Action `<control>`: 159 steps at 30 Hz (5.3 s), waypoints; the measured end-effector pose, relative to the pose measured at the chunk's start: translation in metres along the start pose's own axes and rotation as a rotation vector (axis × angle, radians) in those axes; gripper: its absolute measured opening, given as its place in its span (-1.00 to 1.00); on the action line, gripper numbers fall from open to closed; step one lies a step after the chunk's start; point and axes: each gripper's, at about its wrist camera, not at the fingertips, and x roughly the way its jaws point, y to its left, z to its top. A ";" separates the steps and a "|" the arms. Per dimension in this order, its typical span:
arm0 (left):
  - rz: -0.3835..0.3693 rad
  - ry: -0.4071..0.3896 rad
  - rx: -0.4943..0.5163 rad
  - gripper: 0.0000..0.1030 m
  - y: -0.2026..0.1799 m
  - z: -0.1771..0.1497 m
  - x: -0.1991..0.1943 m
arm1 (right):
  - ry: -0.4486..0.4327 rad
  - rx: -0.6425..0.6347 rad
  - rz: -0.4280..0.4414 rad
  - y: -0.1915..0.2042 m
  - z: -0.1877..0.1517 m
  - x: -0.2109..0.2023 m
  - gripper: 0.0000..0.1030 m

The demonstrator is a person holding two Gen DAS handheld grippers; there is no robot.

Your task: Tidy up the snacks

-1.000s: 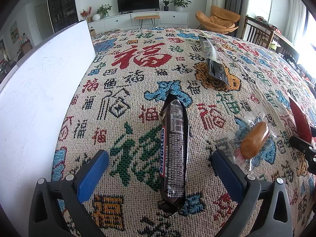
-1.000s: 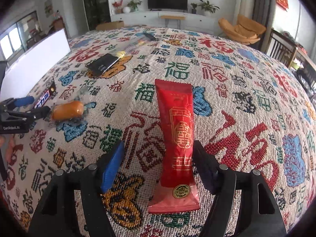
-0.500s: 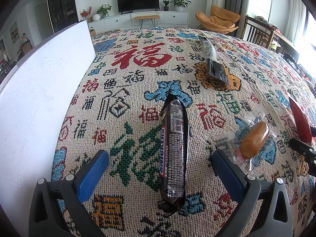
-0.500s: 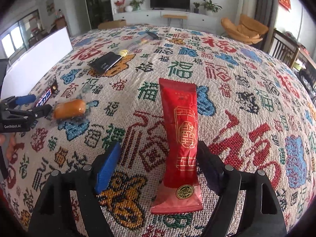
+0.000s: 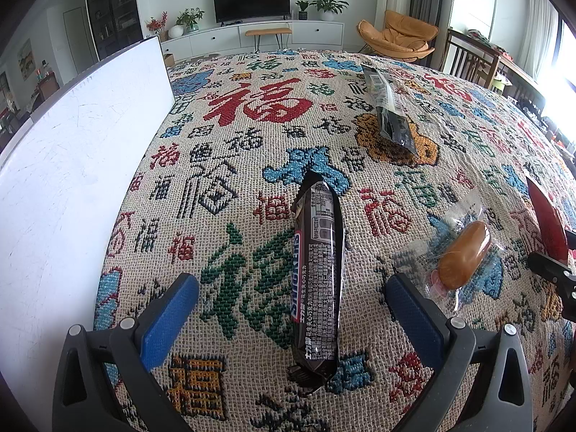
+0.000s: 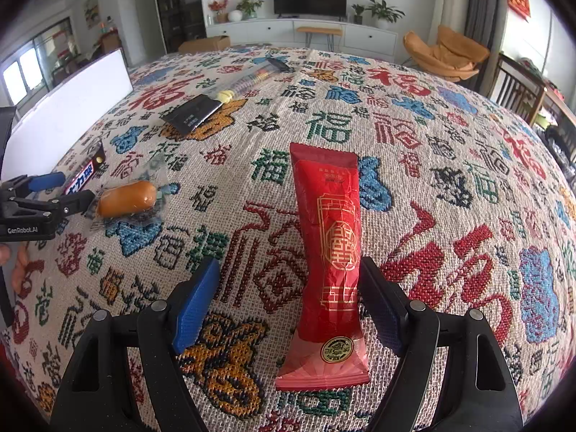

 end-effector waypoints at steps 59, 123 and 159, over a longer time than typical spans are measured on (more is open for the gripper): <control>-0.001 -0.001 -0.001 1.00 0.000 0.000 0.000 | 0.002 0.000 0.000 0.000 0.000 0.000 0.56; -0.038 0.149 0.062 0.71 -0.010 0.010 -0.002 | 0.260 0.461 0.408 -0.065 0.031 0.011 0.53; 0.204 -0.158 -0.341 0.60 0.238 -0.098 -0.241 | 0.032 -0.098 0.561 0.231 0.102 -0.047 0.25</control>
